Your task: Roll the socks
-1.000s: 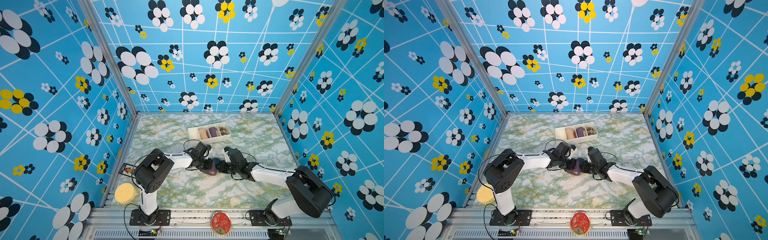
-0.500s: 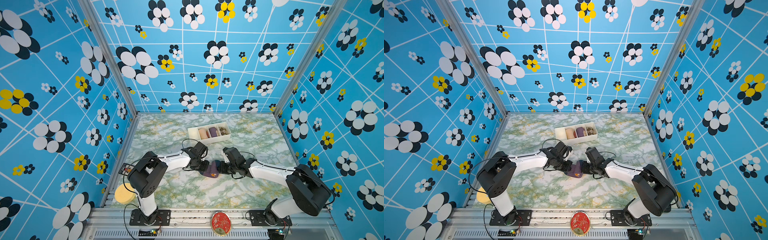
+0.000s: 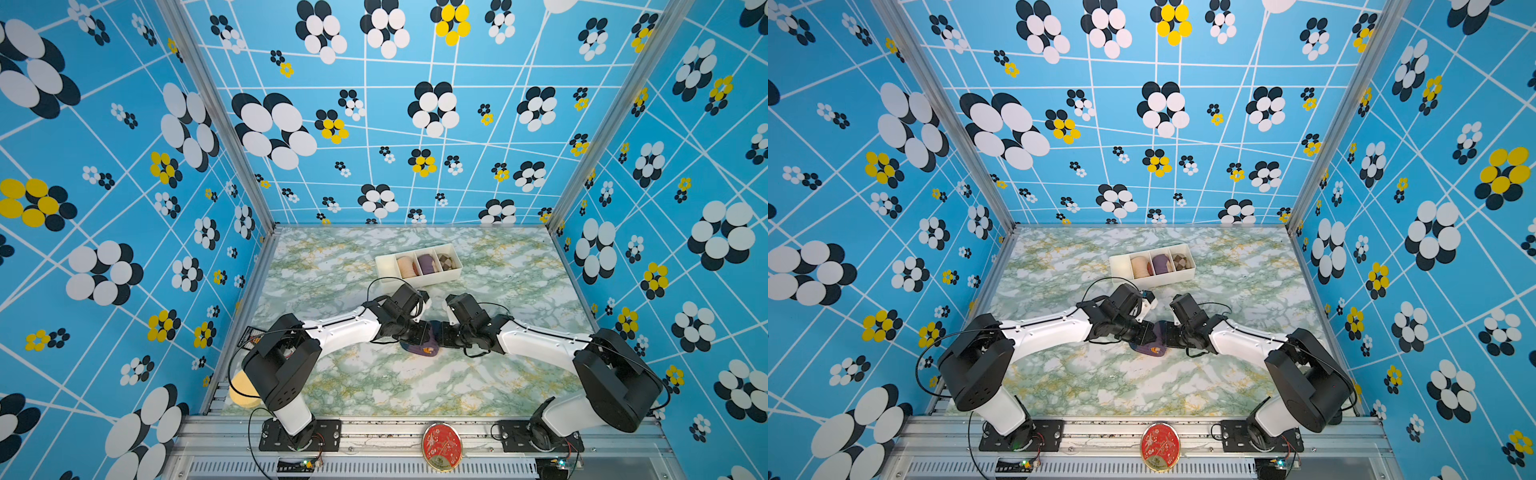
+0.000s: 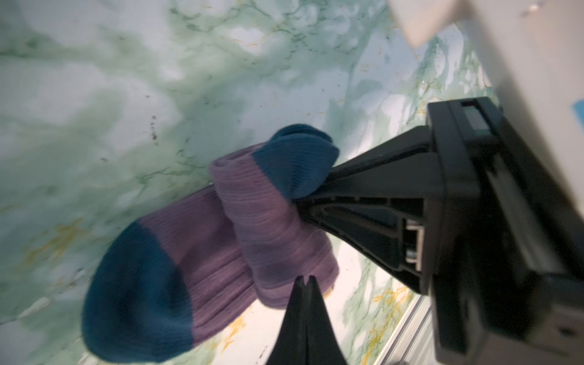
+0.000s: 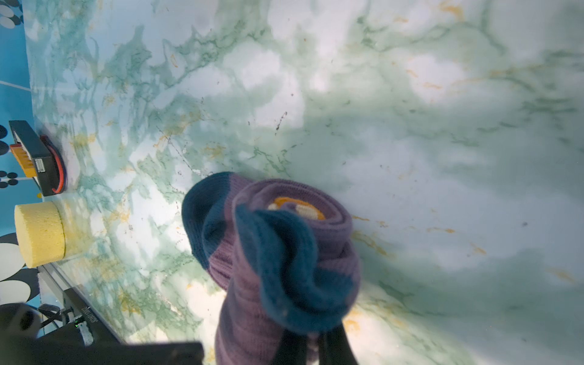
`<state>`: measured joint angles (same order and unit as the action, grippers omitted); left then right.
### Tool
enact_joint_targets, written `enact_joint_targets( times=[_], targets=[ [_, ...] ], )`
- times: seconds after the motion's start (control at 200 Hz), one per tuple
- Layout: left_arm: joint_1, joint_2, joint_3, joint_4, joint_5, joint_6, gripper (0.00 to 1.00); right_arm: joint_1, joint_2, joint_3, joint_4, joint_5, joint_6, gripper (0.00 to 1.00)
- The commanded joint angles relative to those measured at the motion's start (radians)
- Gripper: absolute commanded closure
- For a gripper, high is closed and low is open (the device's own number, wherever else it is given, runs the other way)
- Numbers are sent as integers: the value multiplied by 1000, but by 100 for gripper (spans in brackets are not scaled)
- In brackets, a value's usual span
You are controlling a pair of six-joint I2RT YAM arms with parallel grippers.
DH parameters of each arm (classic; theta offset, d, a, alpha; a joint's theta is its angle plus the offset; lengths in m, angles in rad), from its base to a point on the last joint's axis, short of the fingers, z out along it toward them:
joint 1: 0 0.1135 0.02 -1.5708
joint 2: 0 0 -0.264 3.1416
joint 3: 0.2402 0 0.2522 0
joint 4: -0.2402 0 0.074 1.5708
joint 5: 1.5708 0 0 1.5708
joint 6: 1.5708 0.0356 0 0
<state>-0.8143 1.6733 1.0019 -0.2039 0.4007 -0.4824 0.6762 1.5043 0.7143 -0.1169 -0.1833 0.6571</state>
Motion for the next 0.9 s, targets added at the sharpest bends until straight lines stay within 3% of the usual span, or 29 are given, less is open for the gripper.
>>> enact_joint_targets(
  times=[0.0,0.375,0.895],
  targets=[
    [-9,2,7,45,41,-32,100,11,2,14,-37,21,-20,100],
    [-14,66,47,42,35,-17,100,16,-9,12,-26,17,-16,100],
    [-5,158,81,-105,-77,76,100,15,-13,17,-6,10,-11,100]
  ],
)
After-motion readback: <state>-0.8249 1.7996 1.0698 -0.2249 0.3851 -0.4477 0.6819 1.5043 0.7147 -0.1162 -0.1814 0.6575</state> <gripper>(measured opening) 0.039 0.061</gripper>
